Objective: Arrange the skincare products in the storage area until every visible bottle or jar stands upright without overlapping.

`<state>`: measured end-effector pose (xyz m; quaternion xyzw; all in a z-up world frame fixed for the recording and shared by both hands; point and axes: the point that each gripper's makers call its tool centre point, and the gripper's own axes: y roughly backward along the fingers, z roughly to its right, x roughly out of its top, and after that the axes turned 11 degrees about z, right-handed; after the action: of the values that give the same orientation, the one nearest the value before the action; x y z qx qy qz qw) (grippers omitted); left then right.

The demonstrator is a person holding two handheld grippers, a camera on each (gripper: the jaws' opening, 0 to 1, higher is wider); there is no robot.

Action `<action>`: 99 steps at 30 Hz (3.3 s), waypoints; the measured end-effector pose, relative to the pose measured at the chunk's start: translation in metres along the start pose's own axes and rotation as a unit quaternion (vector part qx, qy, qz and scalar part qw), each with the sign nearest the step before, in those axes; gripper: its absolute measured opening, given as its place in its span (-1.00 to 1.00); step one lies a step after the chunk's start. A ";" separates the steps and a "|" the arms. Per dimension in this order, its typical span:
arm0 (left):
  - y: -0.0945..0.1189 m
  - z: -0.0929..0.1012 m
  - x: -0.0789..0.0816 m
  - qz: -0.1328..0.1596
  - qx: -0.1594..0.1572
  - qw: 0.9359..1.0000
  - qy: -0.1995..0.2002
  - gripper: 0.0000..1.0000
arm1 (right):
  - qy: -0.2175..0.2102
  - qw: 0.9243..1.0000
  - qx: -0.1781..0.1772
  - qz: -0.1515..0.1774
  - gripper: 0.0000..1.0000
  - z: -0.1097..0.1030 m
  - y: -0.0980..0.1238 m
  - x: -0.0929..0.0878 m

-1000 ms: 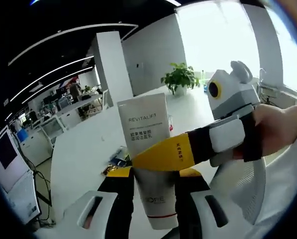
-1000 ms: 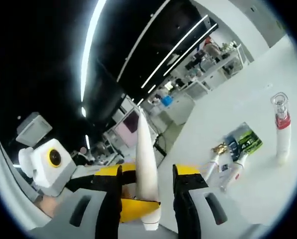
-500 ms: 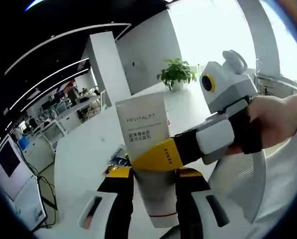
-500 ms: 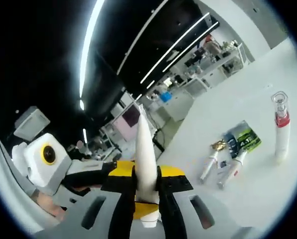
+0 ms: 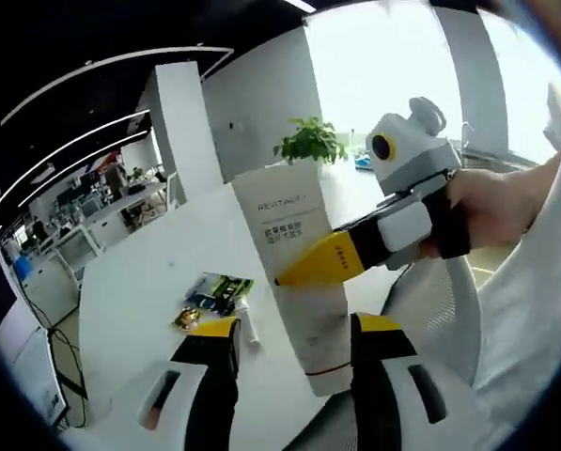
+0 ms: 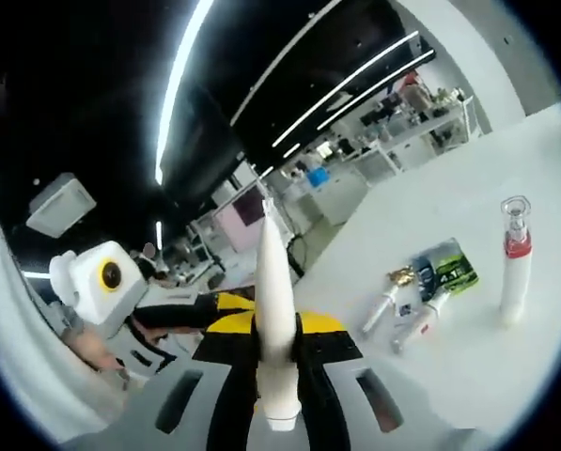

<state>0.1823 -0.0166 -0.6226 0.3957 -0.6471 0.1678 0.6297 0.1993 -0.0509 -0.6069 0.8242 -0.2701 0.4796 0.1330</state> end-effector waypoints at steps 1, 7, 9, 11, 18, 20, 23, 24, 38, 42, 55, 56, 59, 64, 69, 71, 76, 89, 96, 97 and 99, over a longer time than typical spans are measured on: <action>0.005 -0.005 -0.005 -0.006 -0.005 1.000 -0.004 -0.02 | 0.005 1.000 0.005 -0.004 -0.72 -0.001 0.001 0.000; 0.031 -0.038 0.002 0.005 -0.024 0.999 0.021 0.01 | 0.057 0.994 0.073 -0.051 -0.72 -0.015 0.003 -0.005; 0.036 -0.044 0.017 0.031 -0.037 0.998 0.043 0.02 | 0.082 0.990 0.097 -0.068 -0.72 -0.019 0.001 -0.009; 0.042 -0.042 0.033 0.059 -0.071 0.994 0.056 0.01 | 0.104 0.983 0.127 -0.084 -0.72 -0.026 -0.001 -0.014; 0.049 -0.009 0.073 0.097 -0.157 0.982 0.050 -0.05 | 0.160 0.955 0.220 -0.115 -0.72 -0.054 -0.003 -0.024; 0.048 -0.005 0.072 0.091 -0.174 0.980 0.040 -0.08 | 0.168 0.952 0.229 -0.117 -0.72 -0.058 -0.003 -0.024; 0.043 0.007 0.074 0.084 -0.204 0.975 0.037 -0.11 | 0.173 0.946 0.245 -0.122 -0.72 -0.064 -0.001 -0.026; 0.041 0.009 0.075 0.083 -0.212 0.973 0.034 -0.14 | 0.176 0.943 0.252 -0.124 -0.72 -0.066 0.000 -0.027; 0.022 0.036 0.070 0.054 -0.287 0.956 -0.037 -0.61 | 0.201 0.927 0.285 -0.141 -0.72 -0.070 0.006 -0.031; 0.019 0.037 0.067 0.036 -0.293 0.955 -0.033 -0.65 | 0.213 0.921 0.288 -0.152 -0.71 -0.064 0.006 -0.032; -0.011 0.039 0.053 0.031 -0.299 0.949 -0.096 -0.76 | 0.249 0.921 0.237 -0.184 -0.62 -0.025 0.002 -0.039; -0.014 0.038 0.052 0.033 -0.301 0.949 -0.093 -0.76 | 0.250 0.922 0.231 -0.185 -0.61 -0.022 0.003 -0.038; -0.028 0.039 0.052 0.038 -0.310 0.947 -0.082 -0.77 | 0.243 0.929 0.206 -0.185 -0.60 -0.007 0.009 -0.035; -0.046 0.041 0.051 0.038 -0.318 0.944 -0.081 -0.77 | 0.215 0.947 0.172 -0.167 -0.57 0.014 0.014 -0.027; -0.065 0.041 0.049 0.036 -0.322 0.943 -0.077 -0.77 | 0.204 0.954 0.150 -0.158 -0.57 0.034 0.018 -0.024; -0.072 0.040 0.047 0.033 -0.326 0.942 -0.072 -0.77 | 0.202 0.955 0.146 -0.158 -0.57 0.040 0.018 -0.024; -0.093 0.037 0.041 0.031 -0.323 0.944 -0.055 -0.77 | 0.201 0.958 0.124 -0.162 -0.56 0.063 0.018 -0.024; -0.143 0.028 0.023 0.018 -0.305 0.951 -0.039 -0.77 | 0.184 0.966 0.055 -0.175 -0.54 0.125 0.022 -0.029; -0.164 0.022 0.011 0.011 -0.296 0.954 -0.042 -0.77 | 0.169 0.971 0.021 -0.166 -0.61 0.147 0.027 -0.028; -0.165 0.022 0.009 0.010 -0.296 0.954 -0.043 -0.77 | 0.167 0.972 0.014 -0.164 -0.62 0.152 0.028 -0.028; -0.172 0.018 0.003 0.011 -0.293 0.955 -0.039 -0.78 | 0.160 0.974 0.000 -0.160 -0.61 0.160 0.030 -0.029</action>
<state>0.2946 -0.1388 -0.6713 0.1927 -0.6964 -0.0381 0.6902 0.2861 -0.1428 -0.7142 0.7690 -0.1100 0.5780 0.2499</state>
